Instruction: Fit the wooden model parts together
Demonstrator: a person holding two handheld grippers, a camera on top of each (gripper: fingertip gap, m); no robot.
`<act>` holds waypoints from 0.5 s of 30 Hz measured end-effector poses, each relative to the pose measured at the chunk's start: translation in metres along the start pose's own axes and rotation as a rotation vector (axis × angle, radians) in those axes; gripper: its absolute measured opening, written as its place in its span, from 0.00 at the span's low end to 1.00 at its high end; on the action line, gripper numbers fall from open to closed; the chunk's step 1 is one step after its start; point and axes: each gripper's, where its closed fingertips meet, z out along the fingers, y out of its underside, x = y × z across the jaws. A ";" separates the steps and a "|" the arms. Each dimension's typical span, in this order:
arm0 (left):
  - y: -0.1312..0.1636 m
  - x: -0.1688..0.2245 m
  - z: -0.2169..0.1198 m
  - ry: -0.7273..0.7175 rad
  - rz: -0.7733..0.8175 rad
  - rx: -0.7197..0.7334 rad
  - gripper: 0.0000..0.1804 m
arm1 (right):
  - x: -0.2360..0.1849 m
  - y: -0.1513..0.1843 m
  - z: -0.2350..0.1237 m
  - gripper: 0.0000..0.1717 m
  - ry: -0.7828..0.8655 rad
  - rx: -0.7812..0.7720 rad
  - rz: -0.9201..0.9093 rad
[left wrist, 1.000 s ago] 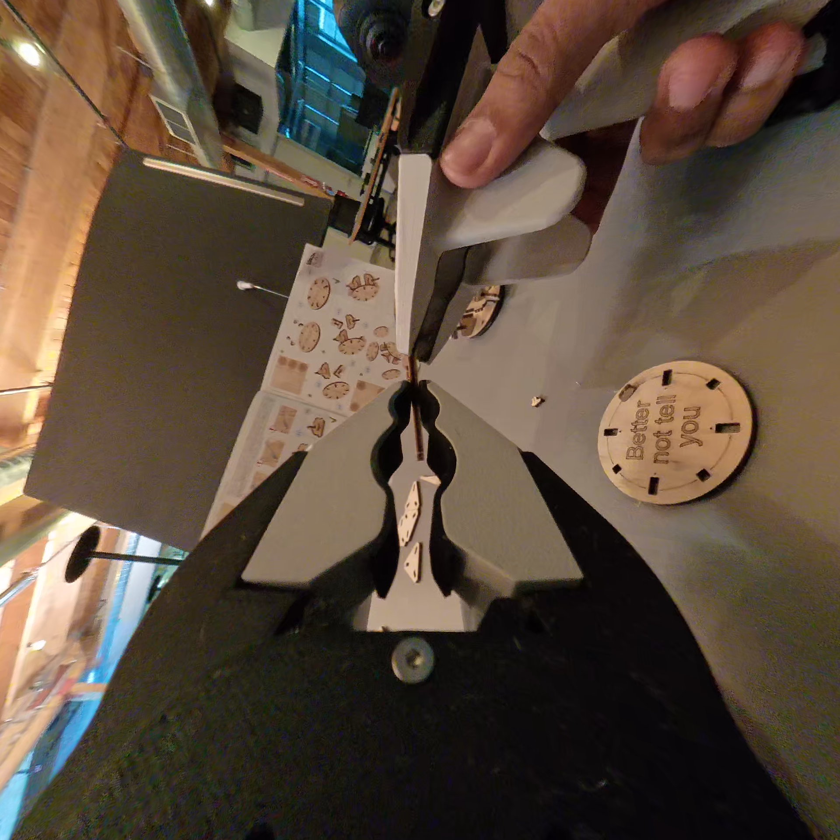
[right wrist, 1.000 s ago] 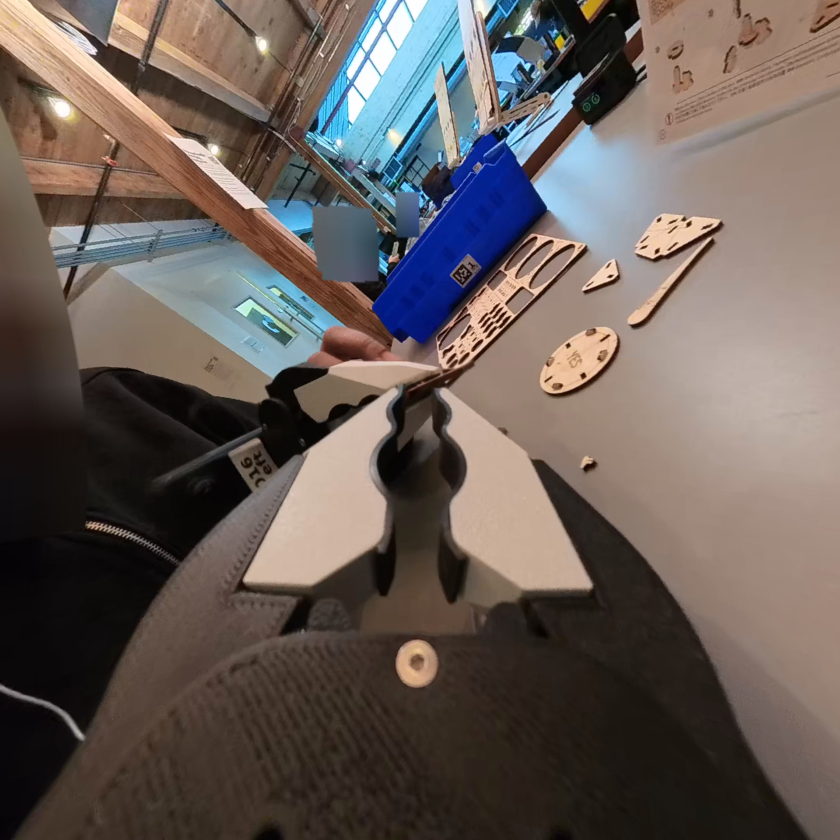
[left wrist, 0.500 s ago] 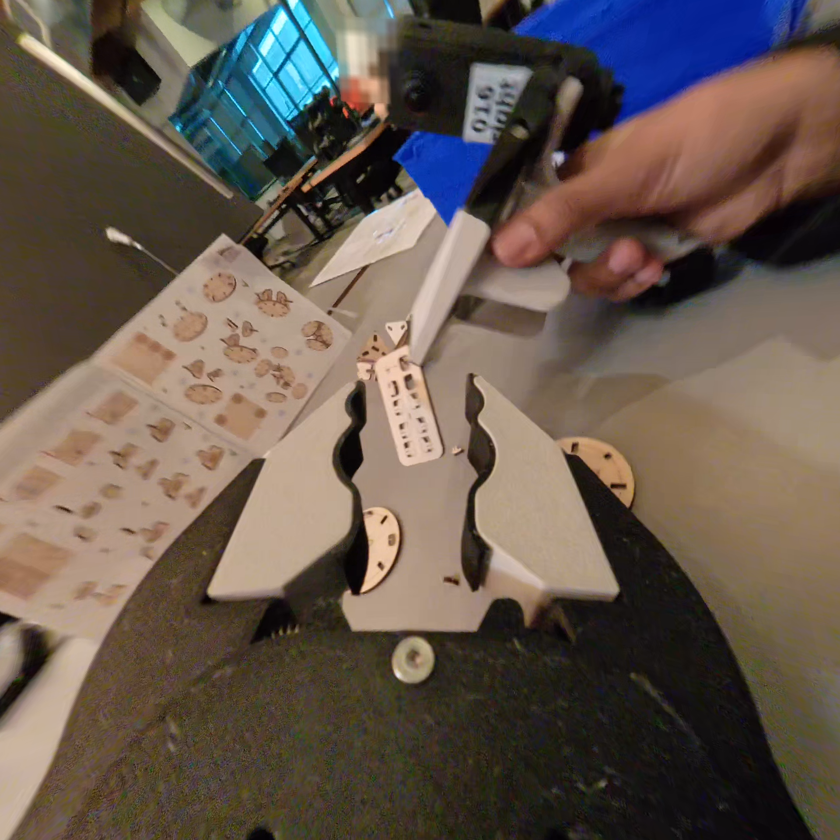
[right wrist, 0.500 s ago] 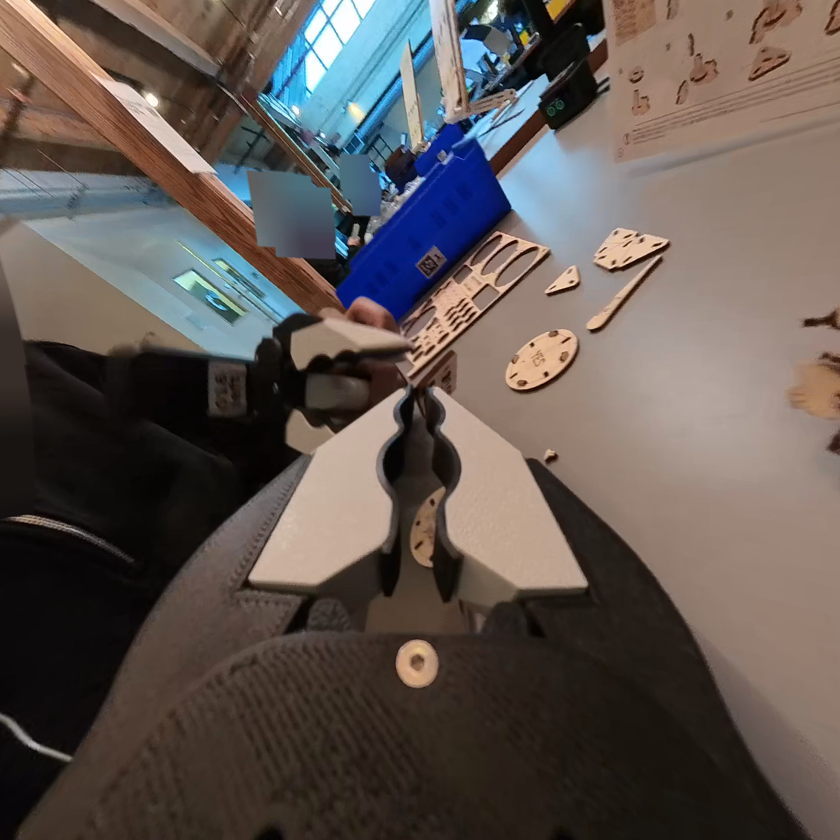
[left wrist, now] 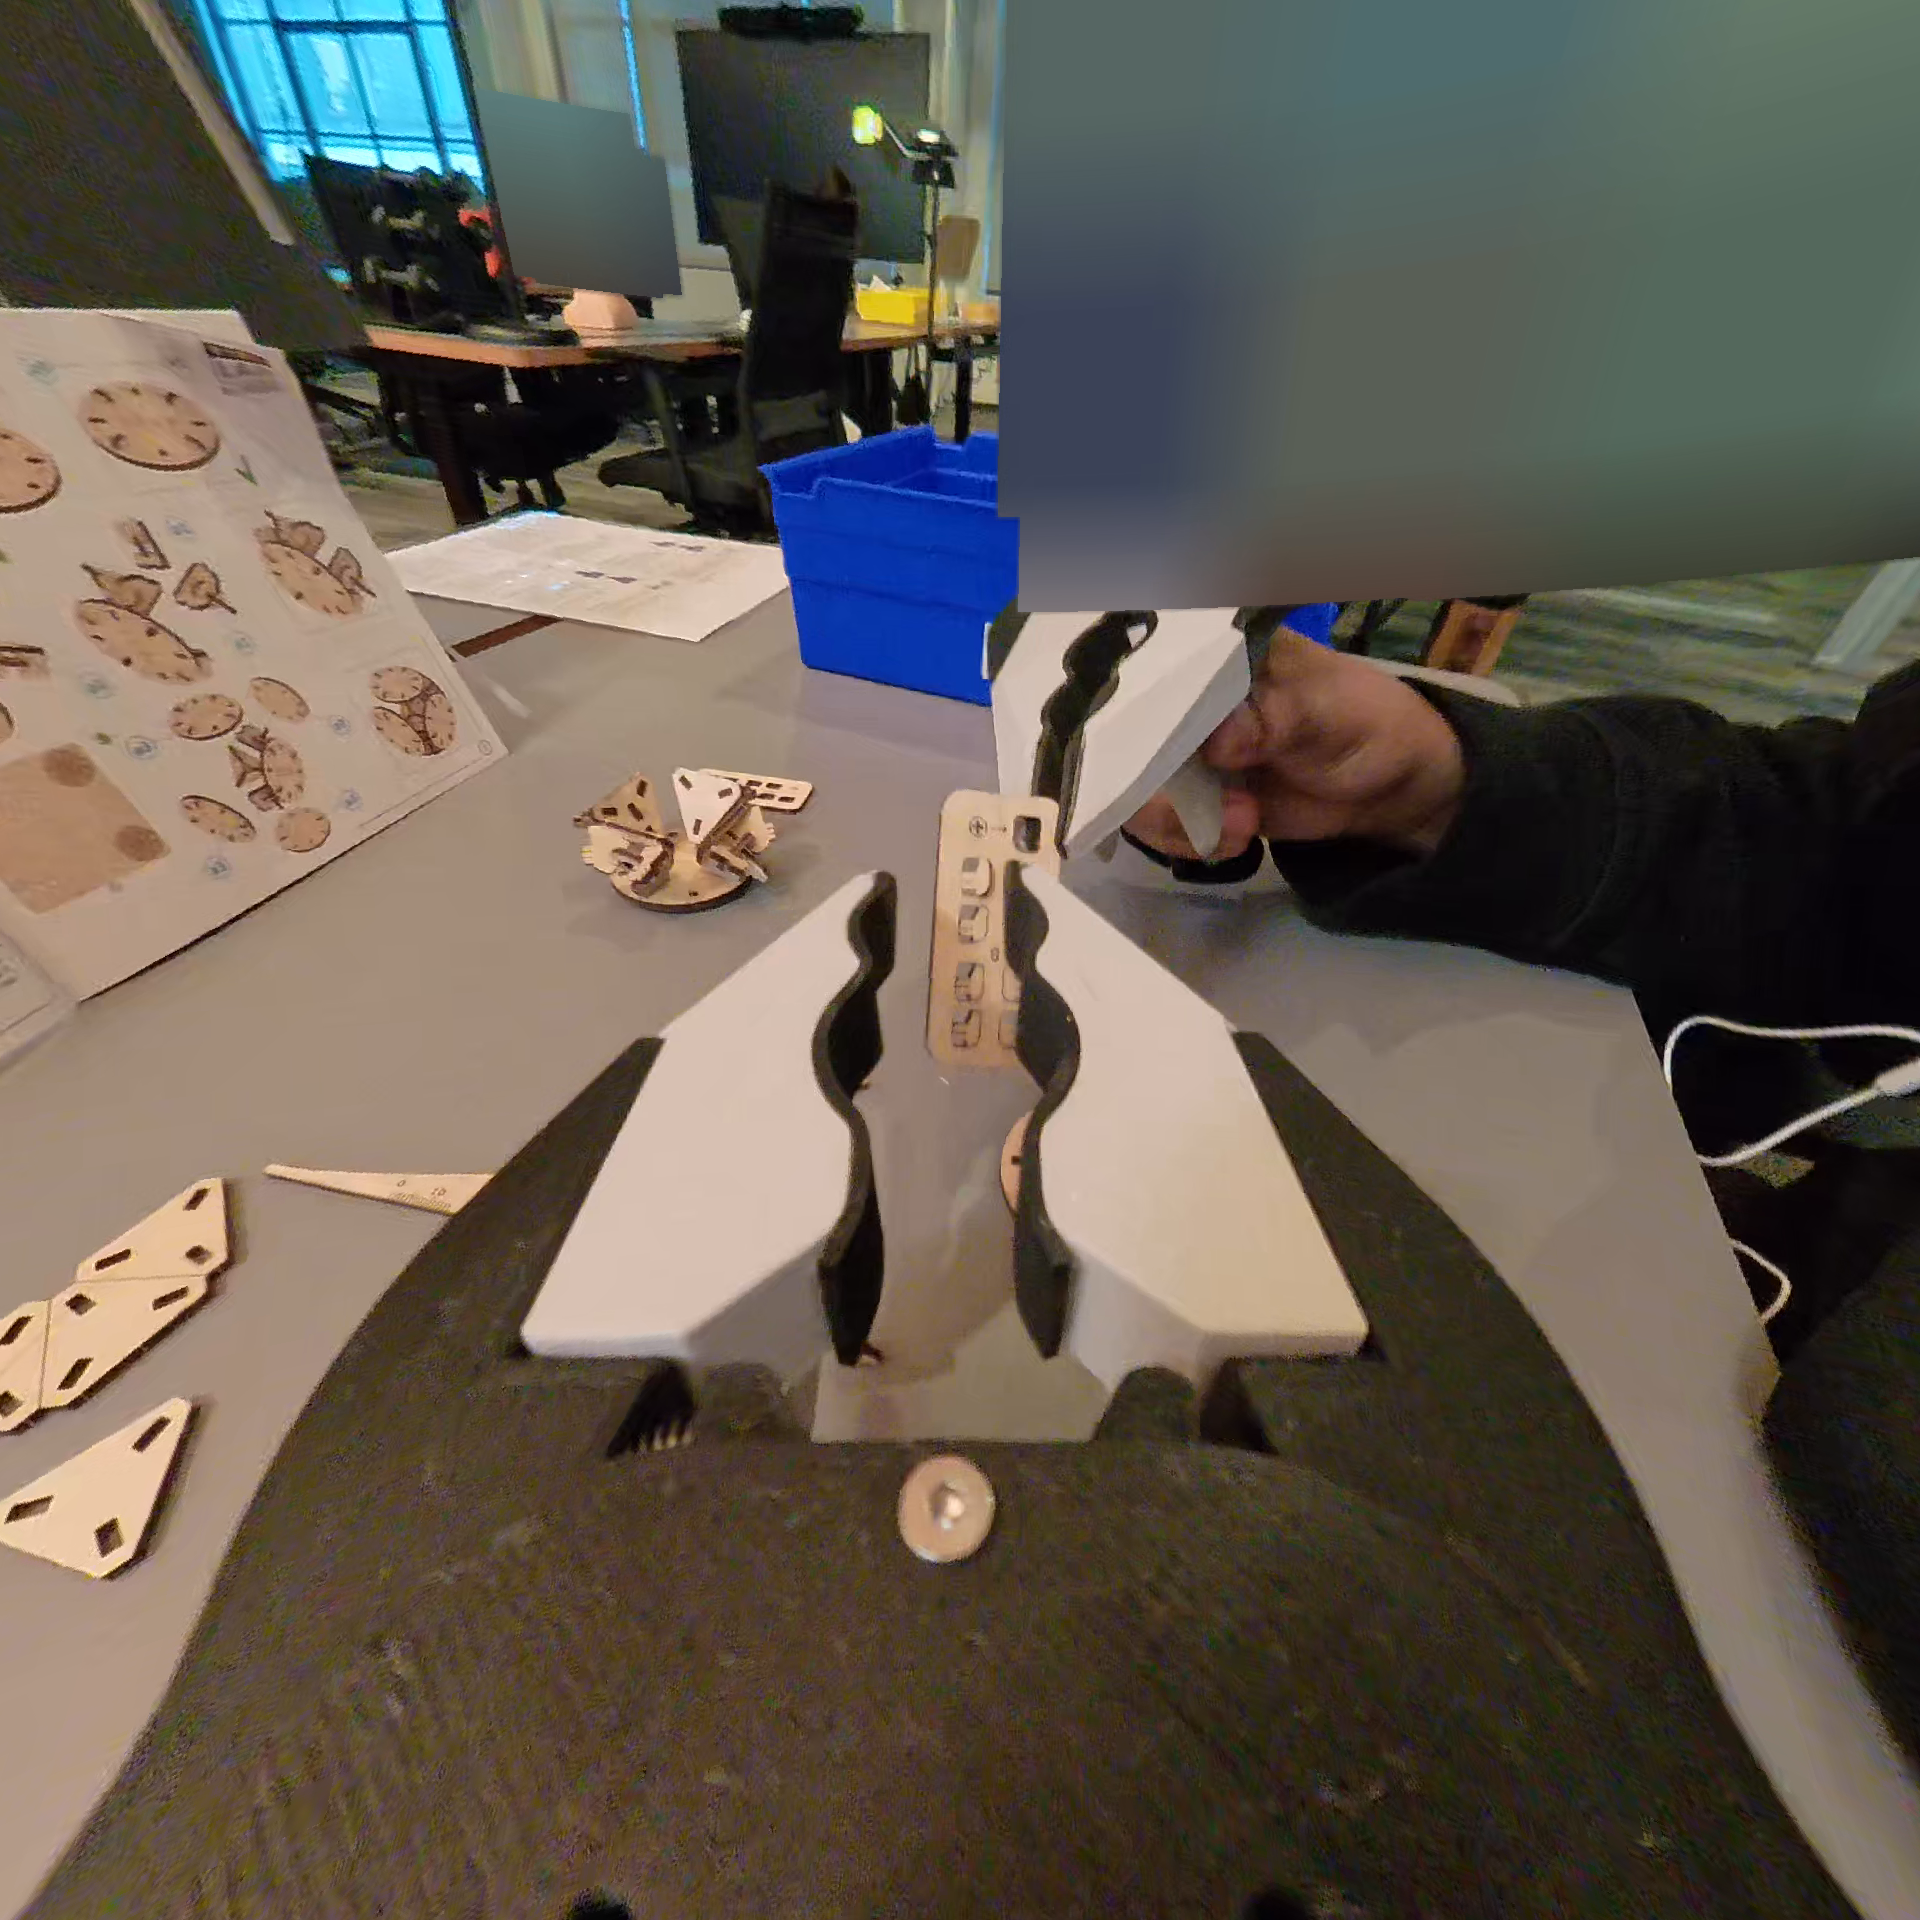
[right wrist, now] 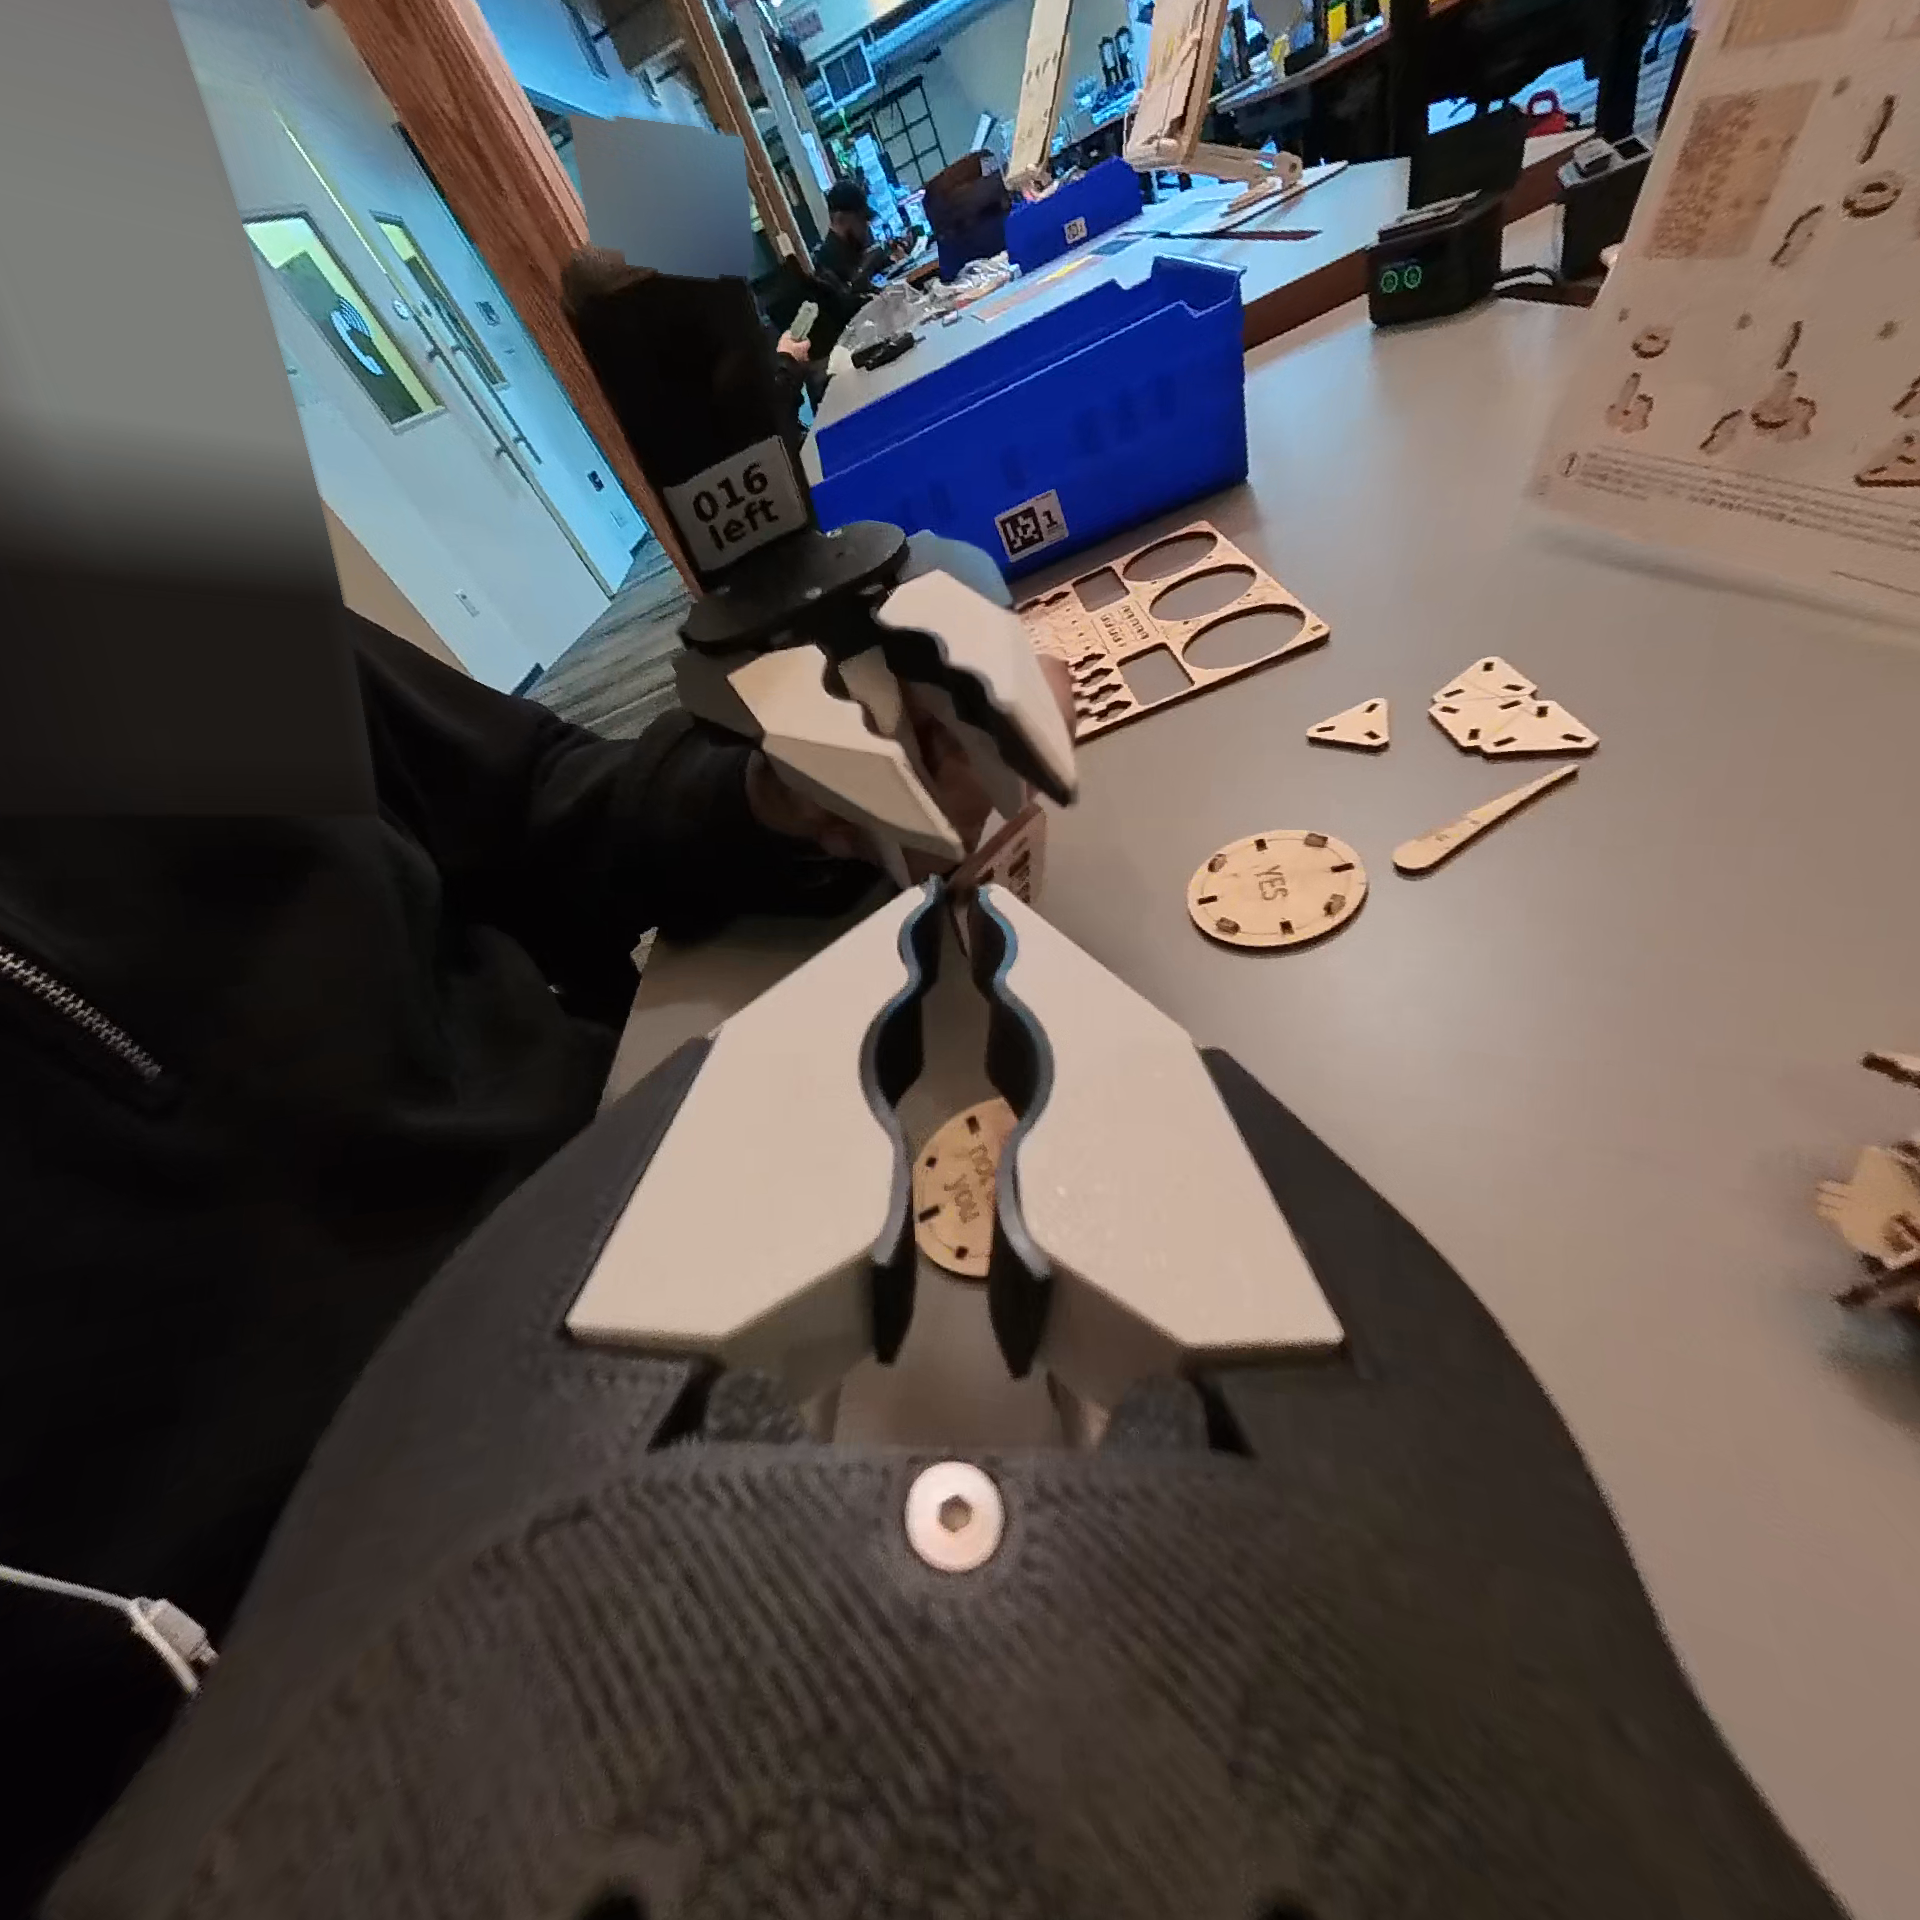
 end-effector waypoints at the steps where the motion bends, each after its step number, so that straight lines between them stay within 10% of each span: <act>1: 0.001 0.001 0.001 0.006 0.006 -0.007 0.09 | -0.001 0.000 0.000 0.02 -0.005 0.000 0.000; 15: 0.003 0.009 -0.001 0.091 -0.048 -0.022 0.05 | -0.005 0.004 0.002 0.02 -0.007 -0.041 -0.044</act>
